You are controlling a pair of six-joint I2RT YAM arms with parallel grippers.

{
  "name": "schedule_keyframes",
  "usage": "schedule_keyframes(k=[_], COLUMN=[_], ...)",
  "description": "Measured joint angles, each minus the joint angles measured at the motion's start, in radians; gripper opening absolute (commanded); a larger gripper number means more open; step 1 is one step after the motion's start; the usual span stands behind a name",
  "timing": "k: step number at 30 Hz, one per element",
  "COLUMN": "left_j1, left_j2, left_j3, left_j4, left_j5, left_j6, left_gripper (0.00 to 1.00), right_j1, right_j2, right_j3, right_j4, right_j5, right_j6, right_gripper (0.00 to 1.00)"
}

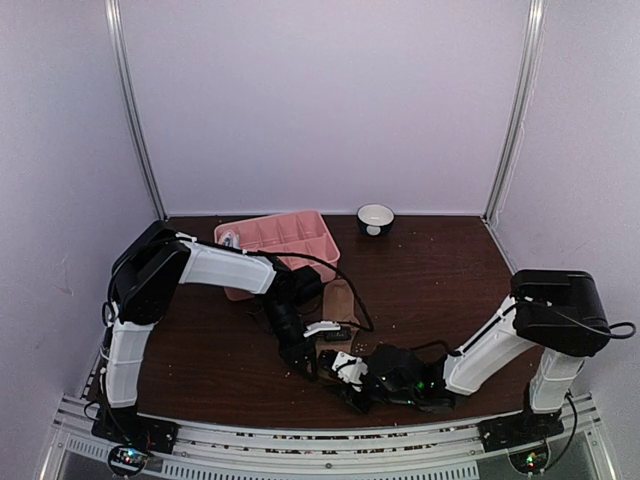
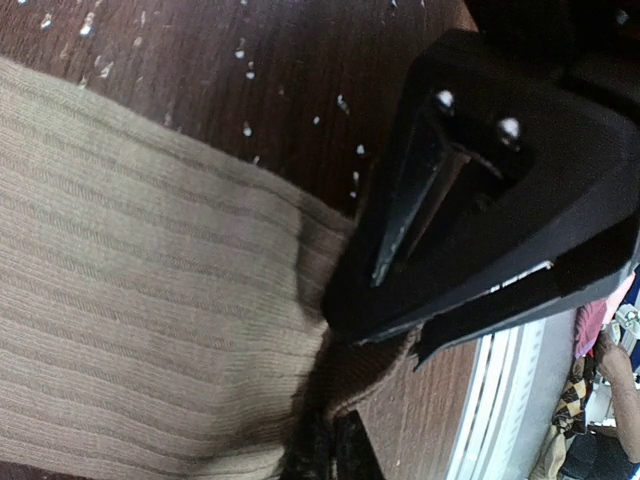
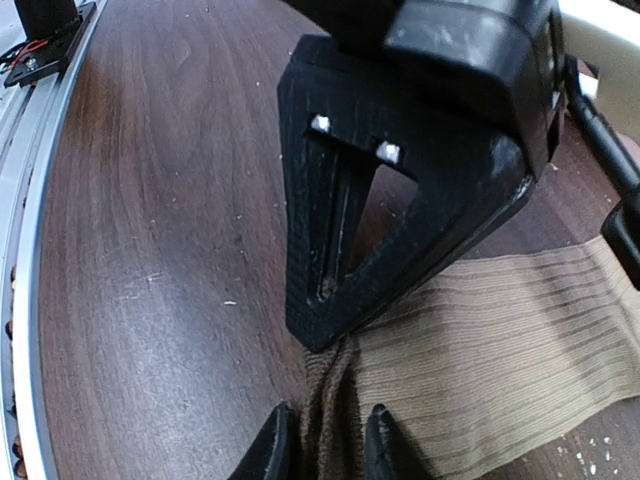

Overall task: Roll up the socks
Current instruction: Roll the sock at the center of the board.

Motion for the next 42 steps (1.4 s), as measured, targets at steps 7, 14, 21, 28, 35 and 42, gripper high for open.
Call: schedule_keyframes(k=[7, 14, 21, 28, 35, 42], left_j1=[0.0, -0.002, 0.001, 0.003, -0.123, -0.183], left_j2=[0.0, -0.064, -0.216, -0.367, -0.523, -0.497], left_j3=[0.0, -0.082, -0.242, -0.37, -0.44, -0.477], left_j4=[0.0, 0.086, 0.275, 0.396, 0.423, 0.451], left_j5=[-0.001, -0.038, -0.224, -0.291, -0.282, -0.357], left_j6=[0.005, 0.011, 0.007, 0.083, 0.252, 0.347], left_gripper=[0.0, 0.15, 0.19, 0.27, 0.25, 0.24], right_j1=[-0.052, -0.129, -0.165, -0.173, -0.195, -0.201], right_j2=[0.003, 0.014, 0.057, 0.06, 0.088, 0.103], right_j3=[0.009, 0.023, 0.038, 0.031, 0.04, 0.039], right_j4=[-0.011, -0.017, 0.024, 0.023, 0.036, 0.06], right_j5=[-0.088, -0.265, -0.447, -0.512, -0.549, -0.556], right_j6=[0.033, 0.191, 0.338, 0.41, 0.481, 0.541], right_gripper=[0.0, 0.0, 0.0, 0.0, 0.0, 0.0])
